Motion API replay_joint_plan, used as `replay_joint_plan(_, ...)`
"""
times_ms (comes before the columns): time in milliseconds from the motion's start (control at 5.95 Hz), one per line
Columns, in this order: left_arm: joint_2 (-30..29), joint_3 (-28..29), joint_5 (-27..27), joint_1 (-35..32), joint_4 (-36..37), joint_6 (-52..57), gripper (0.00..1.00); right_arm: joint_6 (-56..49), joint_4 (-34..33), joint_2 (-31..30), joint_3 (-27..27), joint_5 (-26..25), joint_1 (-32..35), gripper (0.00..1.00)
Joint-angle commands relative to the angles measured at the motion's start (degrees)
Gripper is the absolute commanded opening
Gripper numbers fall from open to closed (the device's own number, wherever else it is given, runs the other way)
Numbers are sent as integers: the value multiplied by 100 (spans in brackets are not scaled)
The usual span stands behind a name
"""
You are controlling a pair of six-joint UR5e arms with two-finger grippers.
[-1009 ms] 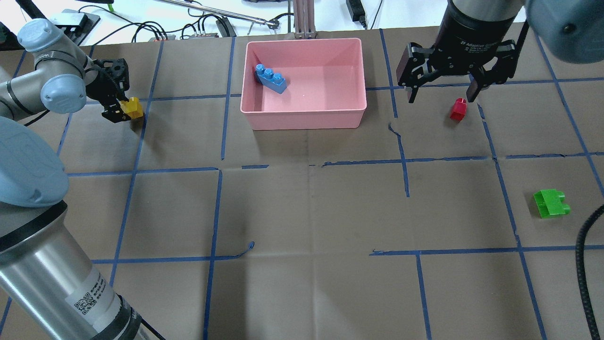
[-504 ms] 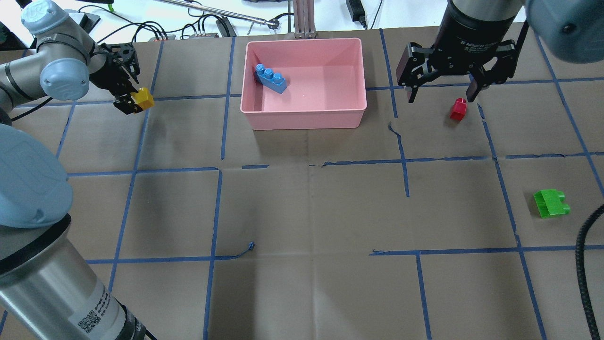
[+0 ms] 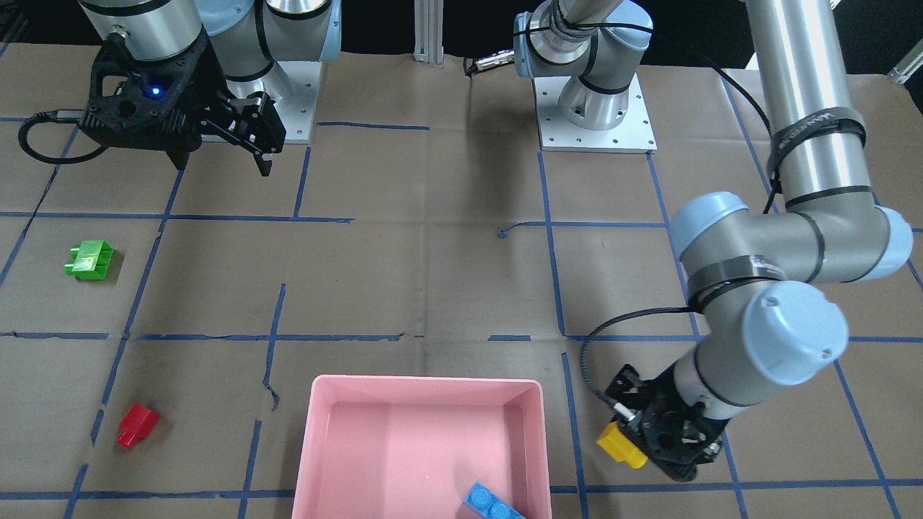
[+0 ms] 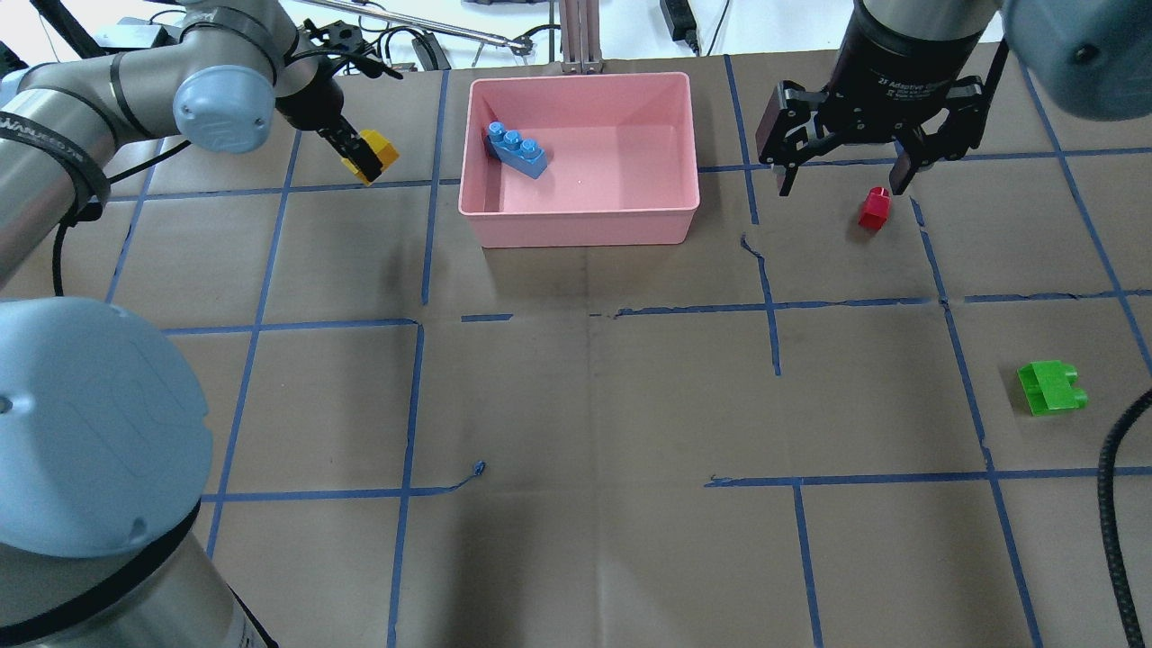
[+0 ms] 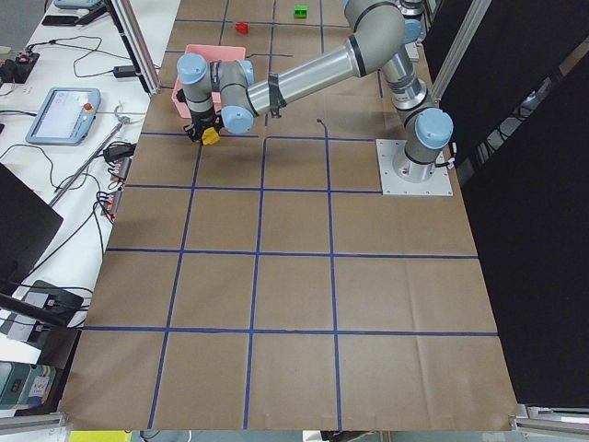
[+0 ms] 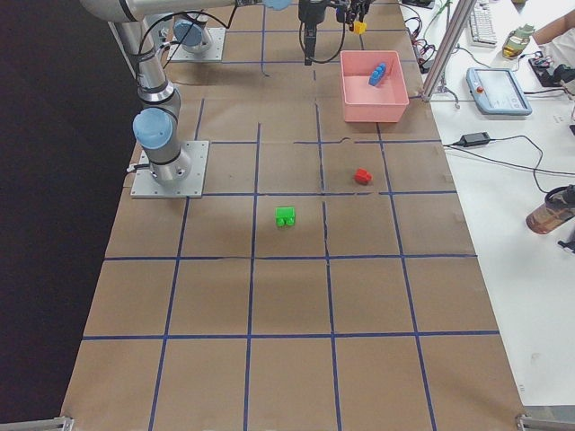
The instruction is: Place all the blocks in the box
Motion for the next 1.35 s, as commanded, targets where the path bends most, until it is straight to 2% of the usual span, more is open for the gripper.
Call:
replay_joint_plan(0, -159, 384, 5, -793, 8, -1952, 0, 0, 0, 0, 0, 0, 0, 100)
replay_joint_plan(168, -300, 394, 14, -979, 43, -1962, 0, 0, 0, 0, 0, 0, 0, 100)
replay_joint_plan(336, -327, 385, 31, -1059, 61, -1988, 30, 0, 0, 0, 0, 0, 0, 100)
replay_joint_plan(504, -267, 376, 66, -1112, 0, -1979, 99, 0, 0, 0, 0, 0, 0, 100)
replay_joint_plan(841, 267, 272, 232, -1139, -611, -1997, 100, 0, 0, 0, 0, 0, 0, 100)
replay_joint_plan(1177, 1136, 218, 390, -1130, -1892, -2616, 100, 0, -8, 0, -8, 9, 0, 100)
